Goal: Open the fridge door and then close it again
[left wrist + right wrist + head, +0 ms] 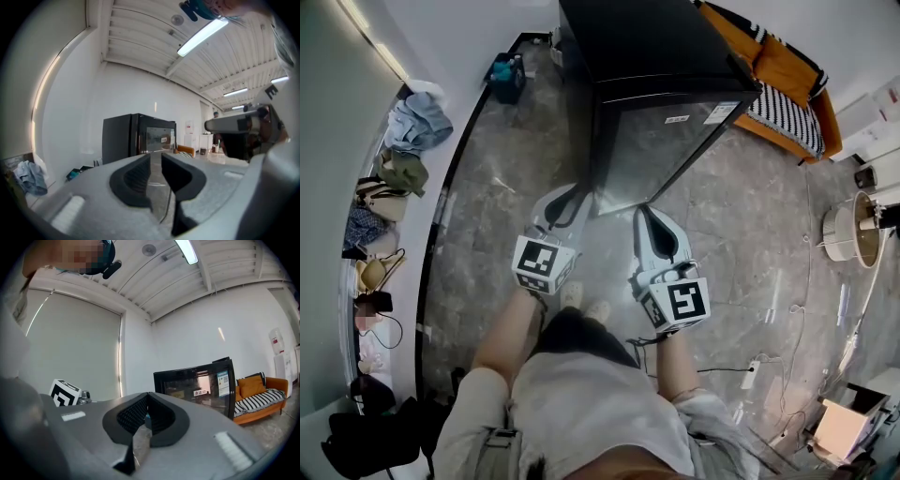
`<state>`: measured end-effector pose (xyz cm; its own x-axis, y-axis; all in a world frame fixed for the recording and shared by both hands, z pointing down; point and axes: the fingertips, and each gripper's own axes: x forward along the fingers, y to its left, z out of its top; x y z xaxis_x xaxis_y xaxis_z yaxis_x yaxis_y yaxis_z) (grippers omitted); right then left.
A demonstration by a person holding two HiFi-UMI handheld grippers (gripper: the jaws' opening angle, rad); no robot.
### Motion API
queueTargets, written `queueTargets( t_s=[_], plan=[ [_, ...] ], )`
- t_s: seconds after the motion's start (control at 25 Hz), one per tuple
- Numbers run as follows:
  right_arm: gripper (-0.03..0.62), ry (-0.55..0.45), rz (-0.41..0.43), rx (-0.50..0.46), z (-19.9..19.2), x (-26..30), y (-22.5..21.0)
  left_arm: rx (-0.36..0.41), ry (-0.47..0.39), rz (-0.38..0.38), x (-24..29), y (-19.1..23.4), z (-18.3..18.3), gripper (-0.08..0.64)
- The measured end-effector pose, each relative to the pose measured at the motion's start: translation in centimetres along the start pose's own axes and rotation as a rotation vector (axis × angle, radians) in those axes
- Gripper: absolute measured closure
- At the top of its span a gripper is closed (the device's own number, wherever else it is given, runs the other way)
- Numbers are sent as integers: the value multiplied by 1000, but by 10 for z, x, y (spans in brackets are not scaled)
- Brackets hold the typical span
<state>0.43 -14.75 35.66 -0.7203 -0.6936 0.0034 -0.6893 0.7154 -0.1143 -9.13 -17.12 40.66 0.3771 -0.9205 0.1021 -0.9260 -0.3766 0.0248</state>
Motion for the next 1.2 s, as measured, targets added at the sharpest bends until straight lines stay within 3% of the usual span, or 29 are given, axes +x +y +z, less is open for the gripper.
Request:
queueTargets(
  t_s=[0.44,0.8,1.2],
  plan=[
    [589,15,-54,13,-24,20,-13,50,107,-82,58,32,-63,408],
    [589,25,-102,41,-60,24,-31,46,122,-135,104,44,-101,396],
    [589,69,-136,84,-103,14,-44,52,117,-123,140,57,-115,365]
  ],
)
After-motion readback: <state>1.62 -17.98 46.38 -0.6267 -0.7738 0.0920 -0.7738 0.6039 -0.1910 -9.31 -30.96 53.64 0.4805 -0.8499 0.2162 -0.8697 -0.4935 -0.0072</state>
